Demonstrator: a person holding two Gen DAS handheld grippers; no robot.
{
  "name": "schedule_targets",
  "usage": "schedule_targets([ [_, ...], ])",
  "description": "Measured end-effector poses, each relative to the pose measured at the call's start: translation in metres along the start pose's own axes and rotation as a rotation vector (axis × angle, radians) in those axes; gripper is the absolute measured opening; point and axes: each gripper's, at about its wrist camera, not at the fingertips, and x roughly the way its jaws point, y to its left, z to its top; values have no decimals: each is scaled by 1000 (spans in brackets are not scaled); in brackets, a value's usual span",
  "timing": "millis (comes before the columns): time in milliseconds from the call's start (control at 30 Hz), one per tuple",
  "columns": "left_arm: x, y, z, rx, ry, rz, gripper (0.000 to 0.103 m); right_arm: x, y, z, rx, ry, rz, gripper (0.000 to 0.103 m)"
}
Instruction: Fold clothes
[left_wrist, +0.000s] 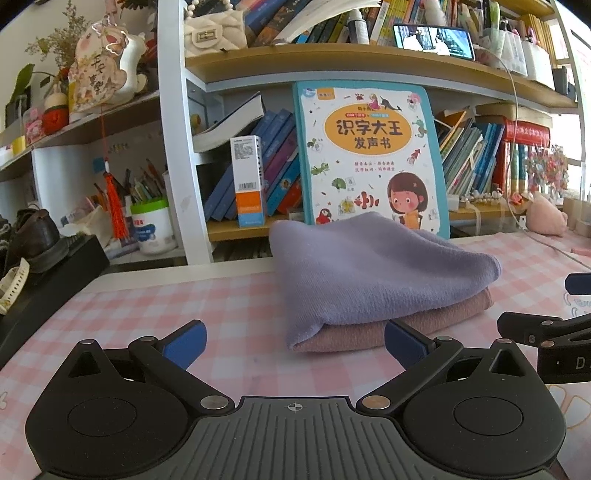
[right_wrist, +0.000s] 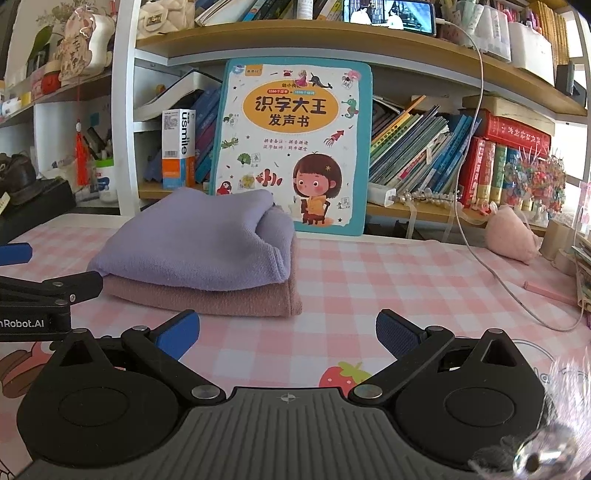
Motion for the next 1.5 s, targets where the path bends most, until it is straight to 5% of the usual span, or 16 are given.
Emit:
schedule_targets([
  [1500, 7, 0, 1, 2, 44, -12, 103, 8, 1, 1, -9, 49, 5, 103],
])
